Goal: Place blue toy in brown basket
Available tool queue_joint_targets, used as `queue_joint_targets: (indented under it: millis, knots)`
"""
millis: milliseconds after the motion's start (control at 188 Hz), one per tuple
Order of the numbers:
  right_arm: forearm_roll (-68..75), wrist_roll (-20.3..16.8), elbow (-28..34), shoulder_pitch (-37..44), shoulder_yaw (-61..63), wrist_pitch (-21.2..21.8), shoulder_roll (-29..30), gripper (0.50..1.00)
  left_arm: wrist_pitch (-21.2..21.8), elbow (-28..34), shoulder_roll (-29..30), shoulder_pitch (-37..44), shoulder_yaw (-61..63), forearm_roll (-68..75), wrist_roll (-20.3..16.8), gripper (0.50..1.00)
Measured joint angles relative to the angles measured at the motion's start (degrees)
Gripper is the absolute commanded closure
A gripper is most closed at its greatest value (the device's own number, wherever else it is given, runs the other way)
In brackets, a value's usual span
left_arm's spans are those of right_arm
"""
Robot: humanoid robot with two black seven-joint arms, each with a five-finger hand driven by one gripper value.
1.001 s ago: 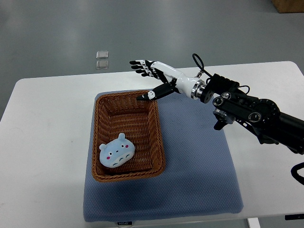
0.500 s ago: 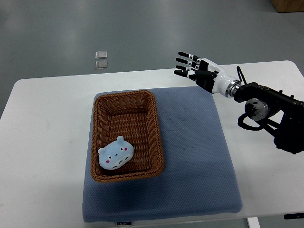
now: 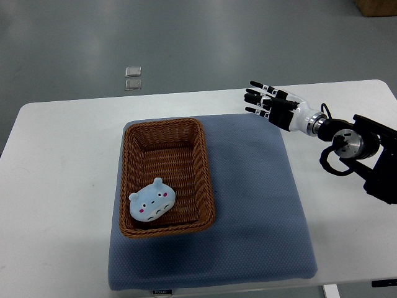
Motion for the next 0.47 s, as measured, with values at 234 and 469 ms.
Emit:
queue_joint_targets:
  millis: [234,469]
  knots:
    - [-0.81,0.39,0.03,0.0,-0.22,2.18,0.21,0.583,0.0,0.0,0.0,-0.01,0.0,0.0,0.0,0.5]
    - [-0.96,0.45,-0.21,-0.64,0.59,2.54,0.65,0.583,0.0,0.0,0.0,0.0,0.0,0.0,0.0,0.5]
